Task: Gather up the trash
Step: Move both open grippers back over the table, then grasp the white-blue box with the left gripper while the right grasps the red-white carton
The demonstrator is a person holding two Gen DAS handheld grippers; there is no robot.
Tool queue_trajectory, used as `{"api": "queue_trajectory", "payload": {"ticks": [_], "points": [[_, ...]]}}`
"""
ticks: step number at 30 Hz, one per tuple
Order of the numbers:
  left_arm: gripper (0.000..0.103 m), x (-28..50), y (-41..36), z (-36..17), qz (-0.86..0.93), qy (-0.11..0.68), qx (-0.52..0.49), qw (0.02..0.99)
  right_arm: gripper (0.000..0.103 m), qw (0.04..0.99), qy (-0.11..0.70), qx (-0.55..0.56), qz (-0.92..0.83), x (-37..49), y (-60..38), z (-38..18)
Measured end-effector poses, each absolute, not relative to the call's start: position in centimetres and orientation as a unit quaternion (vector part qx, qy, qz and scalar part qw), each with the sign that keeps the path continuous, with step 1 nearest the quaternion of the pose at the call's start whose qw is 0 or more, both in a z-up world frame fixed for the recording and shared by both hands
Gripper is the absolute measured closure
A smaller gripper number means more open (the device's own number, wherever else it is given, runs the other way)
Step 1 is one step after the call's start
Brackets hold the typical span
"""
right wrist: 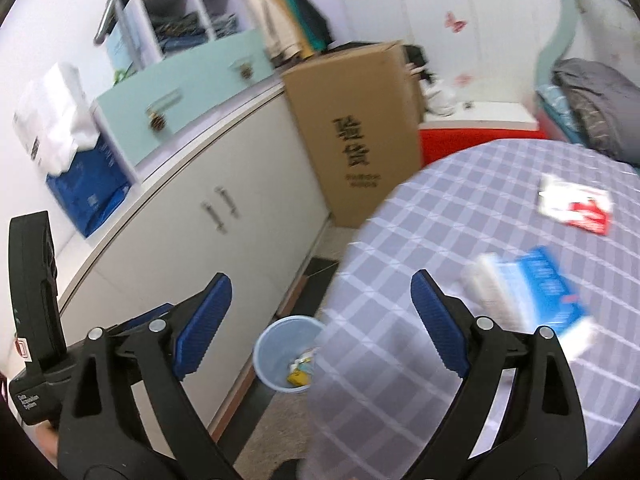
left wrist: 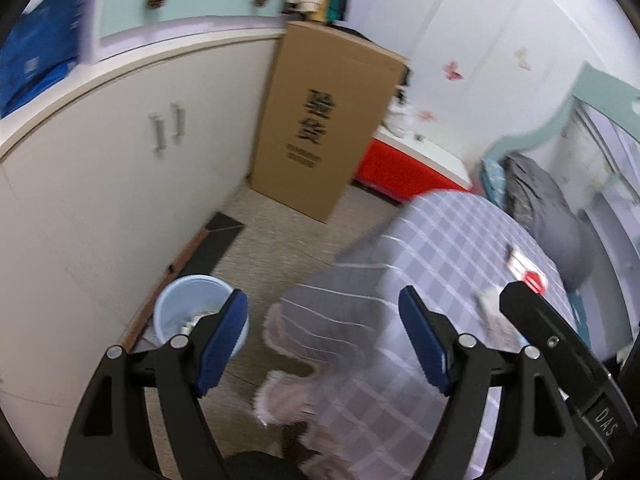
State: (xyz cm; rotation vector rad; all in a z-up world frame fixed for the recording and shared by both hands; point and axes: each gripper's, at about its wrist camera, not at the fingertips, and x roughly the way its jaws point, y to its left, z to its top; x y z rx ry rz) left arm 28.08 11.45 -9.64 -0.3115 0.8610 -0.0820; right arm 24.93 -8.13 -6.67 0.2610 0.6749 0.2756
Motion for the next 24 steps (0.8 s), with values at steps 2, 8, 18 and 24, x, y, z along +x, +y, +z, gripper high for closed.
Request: {"api": "queue_trajectory", "payload": {"ticks": [2,8,18,24], "points": [[0.027,28.1,8.1,-9.6,-0.063,0.423,-0.146,0.892,0.013,0.927,0.327,0.138,0.121,24.3,-11.2,-6.6],[0.027,28.3,-0.5,-10.2,-0.116,0.446,-0.131,0.878,0.013,0.932,0.315,0.168,0.064,22.5,-20.3,-7.0],[0.027,29.4,-9.9,-12.6,-0.133,0.475,-0.046,0.868,0.013,0.919,0.328,0.22,0.012,21.9,-29.3,-9.6],[0.052,30.3,-12.1,-14.2,-0.154,0.506,-0.029,0.848,0.013,0.913,0.332,0.236,0.007,22.6,-31.4,-10.6]]}}
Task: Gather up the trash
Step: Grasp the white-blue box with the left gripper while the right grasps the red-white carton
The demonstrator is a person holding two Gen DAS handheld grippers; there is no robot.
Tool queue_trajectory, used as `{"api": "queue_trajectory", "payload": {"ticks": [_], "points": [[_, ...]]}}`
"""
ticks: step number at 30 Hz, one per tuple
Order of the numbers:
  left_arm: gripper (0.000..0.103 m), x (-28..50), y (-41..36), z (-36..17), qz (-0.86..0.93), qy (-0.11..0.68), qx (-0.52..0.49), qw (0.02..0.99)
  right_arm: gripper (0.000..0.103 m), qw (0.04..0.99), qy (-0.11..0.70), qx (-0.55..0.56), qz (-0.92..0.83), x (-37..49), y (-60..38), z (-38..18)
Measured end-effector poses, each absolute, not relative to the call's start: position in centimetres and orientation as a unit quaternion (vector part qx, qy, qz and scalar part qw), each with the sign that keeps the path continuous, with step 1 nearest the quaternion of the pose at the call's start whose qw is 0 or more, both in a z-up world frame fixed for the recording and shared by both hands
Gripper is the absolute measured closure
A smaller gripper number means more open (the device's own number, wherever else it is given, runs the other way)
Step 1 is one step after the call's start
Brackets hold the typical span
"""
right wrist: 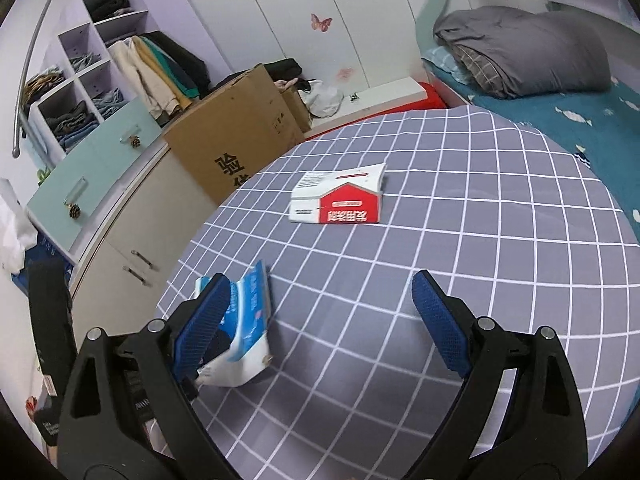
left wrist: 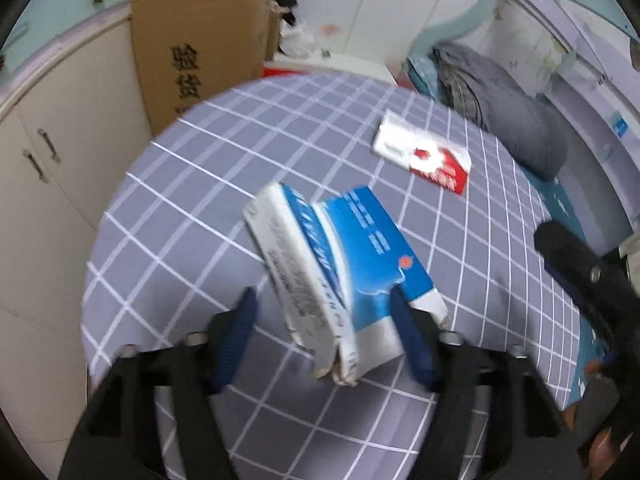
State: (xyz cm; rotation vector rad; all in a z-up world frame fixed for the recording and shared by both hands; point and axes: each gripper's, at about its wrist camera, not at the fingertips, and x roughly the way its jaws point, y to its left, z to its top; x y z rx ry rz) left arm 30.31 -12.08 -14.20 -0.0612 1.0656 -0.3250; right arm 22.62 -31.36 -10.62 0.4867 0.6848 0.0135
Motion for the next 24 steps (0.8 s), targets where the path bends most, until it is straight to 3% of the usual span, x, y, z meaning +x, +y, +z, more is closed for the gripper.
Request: {"api": "queue_trajectory", "payload": {"ticks": [2,5,24], "points": [[0.073,30.8,-12.5,-14.8,-0.158,0.518,-0.026,0.84,0.013,0.912,0.334,0.239,0.005,23.0,-31.8,-10.8],[0.085,31.0,-12.1,-14.5,-0.161,0.501,-0.029,0.85,0.013,0.91,0.337,0.241,0.001,23.8,-32.6,-11.0],[0.088,37.0,-8.3,-11.5,-0.06,0.408,-0.086,0.907,0.013,0.872,0.37,0.319,0.044,33.9,-36.4,-14.6]]}}
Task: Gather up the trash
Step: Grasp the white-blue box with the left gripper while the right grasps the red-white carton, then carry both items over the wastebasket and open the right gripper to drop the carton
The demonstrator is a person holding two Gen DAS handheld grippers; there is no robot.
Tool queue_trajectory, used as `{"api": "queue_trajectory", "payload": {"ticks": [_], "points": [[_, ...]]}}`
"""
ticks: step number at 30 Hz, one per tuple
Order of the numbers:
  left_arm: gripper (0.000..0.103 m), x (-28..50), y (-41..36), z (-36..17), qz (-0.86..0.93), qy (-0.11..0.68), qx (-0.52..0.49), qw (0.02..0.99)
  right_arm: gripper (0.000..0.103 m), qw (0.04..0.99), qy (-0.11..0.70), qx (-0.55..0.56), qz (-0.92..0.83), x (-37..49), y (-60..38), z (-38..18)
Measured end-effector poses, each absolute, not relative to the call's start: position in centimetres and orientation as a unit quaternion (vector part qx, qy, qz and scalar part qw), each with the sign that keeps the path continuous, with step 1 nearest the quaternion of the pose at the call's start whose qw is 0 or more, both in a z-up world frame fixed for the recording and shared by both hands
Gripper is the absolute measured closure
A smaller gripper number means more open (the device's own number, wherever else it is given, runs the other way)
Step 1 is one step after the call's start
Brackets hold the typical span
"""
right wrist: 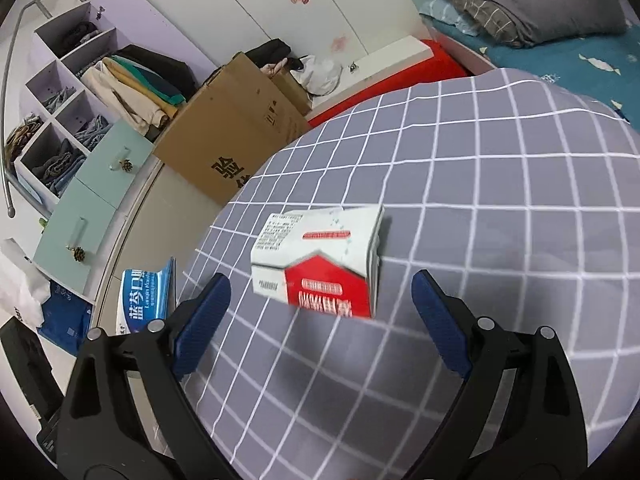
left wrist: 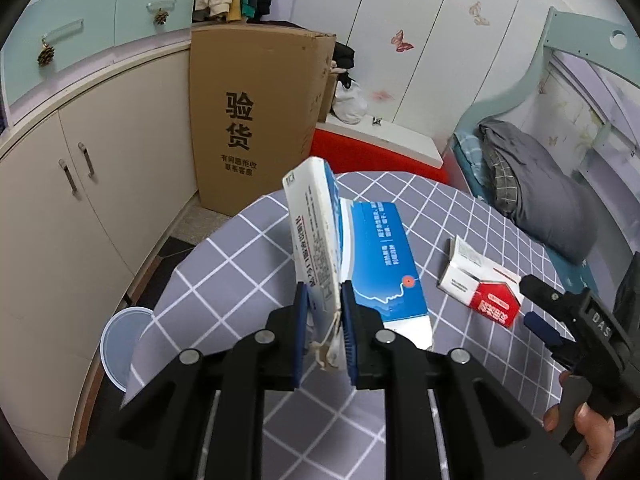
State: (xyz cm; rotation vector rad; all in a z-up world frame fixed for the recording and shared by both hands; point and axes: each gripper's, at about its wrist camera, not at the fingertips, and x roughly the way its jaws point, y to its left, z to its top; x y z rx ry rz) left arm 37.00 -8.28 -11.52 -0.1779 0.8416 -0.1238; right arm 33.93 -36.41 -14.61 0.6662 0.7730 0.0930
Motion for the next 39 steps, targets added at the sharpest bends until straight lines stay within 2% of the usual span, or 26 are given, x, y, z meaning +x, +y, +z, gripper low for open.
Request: {"api": "queue_trajectory", "payload": {"ticks": [9,14,18,19,20,21,24,30,35,39], "points": [[0.087,38.6,-8.9,-12.6,-0.067,0.417,-0.085,0.903,0.014,0.878,0.363,0.307,0.053,36.7,-36.2,-15.0],[0.087,38.8,-8.8,-13.2,-0.072,0.421,-0.089,0.9,0.024,0.883,0.367,0.289,0.052,37.0,-35.8,-15.1],[0.087,38.7,-8.7,-13.5,-0.073,0.426,-0.091,0.897,0.028,0.884,0.369,0.283,0.046,37.1,-35.5,-15.0],[0.087,38.6,-8.7,-13.5,-0.073,0.427,-0.091,0.897,0.036,0.884,0.37,0.282,0.043,37.1,-35.6,-15.1],[0.087,38.6,-8.7,-13.5,-0.073,0.427,-0.091,0.897,0.061,0.881,0.374,0.286,0.046,37.2,-35.6,-15.3],[0.087,38.5,-8.6,-13.4,-0.074,0.428,-0.092,0.896,0.066,0.871,0.38,0.305,0.062,37.3,-35.9,-15.8],[0.087,38.2,-8.4,-13.3,-0.074,0.429,-0.092,0.896,0.068,0.868,0.377,0.317,0.069,37.1,-36.0,-15.9],[0.087,37.6,-7.5,-12.6,-0.073,0.424,-0.093,0.898,0.081,0.868,0.362,0.325,0.094,35.5,-34.9,-14.9],[0.087,36.7,-6.4,-11.8,-0.069,0.418,-0.1,0.9,0.09,0.882,0.338,0.307,0.118,33.4,-32.3,-12.8],[0.087,35.8,-4.5,-11.1,-0.065,0.411,-0.11,0.903,0.093,0.895,0.327,0.276,0.129,32.3,-29.2,-10.6]]}}
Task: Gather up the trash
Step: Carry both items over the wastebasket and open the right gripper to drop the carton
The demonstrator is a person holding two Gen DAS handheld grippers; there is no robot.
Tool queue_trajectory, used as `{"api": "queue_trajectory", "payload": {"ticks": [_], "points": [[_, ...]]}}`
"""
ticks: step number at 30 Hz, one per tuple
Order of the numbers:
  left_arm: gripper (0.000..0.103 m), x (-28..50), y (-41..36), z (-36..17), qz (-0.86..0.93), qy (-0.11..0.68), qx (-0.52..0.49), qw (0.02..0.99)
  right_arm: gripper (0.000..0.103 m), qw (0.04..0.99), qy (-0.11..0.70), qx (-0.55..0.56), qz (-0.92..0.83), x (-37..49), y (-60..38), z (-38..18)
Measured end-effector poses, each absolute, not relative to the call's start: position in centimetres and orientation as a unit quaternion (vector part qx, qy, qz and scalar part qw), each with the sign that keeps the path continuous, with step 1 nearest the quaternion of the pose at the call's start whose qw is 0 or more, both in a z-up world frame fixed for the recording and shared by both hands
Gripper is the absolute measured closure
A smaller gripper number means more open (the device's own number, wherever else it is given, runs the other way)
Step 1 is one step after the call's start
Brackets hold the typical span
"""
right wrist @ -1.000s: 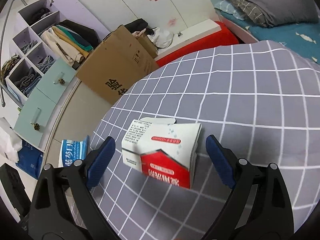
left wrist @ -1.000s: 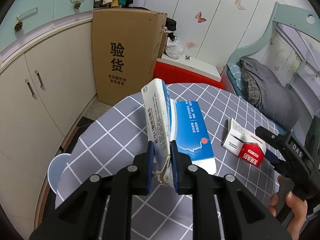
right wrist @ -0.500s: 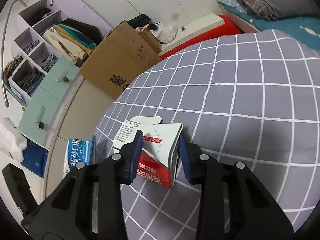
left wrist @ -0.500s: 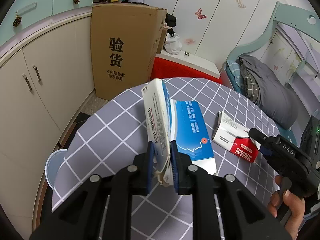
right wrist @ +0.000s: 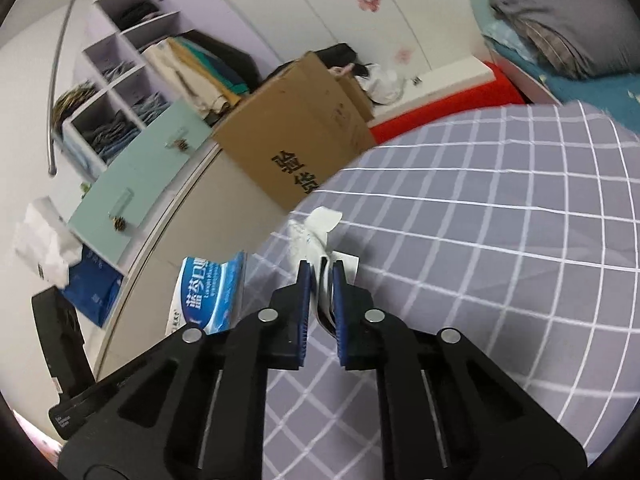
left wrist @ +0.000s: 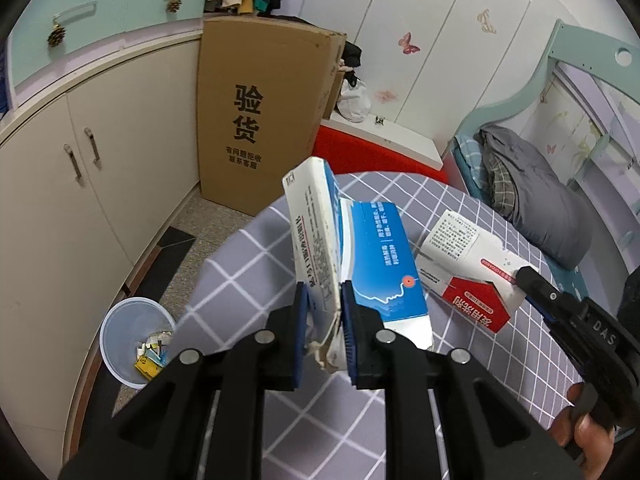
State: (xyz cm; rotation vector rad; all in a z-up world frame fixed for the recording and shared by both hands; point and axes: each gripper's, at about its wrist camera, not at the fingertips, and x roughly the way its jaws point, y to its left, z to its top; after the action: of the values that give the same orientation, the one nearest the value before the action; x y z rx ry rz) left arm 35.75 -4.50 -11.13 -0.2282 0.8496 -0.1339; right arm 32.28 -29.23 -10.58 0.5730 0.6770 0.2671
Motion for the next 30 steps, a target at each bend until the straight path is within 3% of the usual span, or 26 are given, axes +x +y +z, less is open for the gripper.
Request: {"api": "queue_trajectory", "payload": {"ticks": [18,30], "points": [[0.087,31.8,11.0,-9.3,0.0,0.372,-0.167,0.913,0.093,0.902,0.304,0.207,0.226,30.5,-13.3,-4.4],[0.087,31.3,25.2,-13.8,0.089,0.388,-0.214,0.892,0.093,0.878,0.35,0.143,0.294,32.9,2.6,-8.0]]}}
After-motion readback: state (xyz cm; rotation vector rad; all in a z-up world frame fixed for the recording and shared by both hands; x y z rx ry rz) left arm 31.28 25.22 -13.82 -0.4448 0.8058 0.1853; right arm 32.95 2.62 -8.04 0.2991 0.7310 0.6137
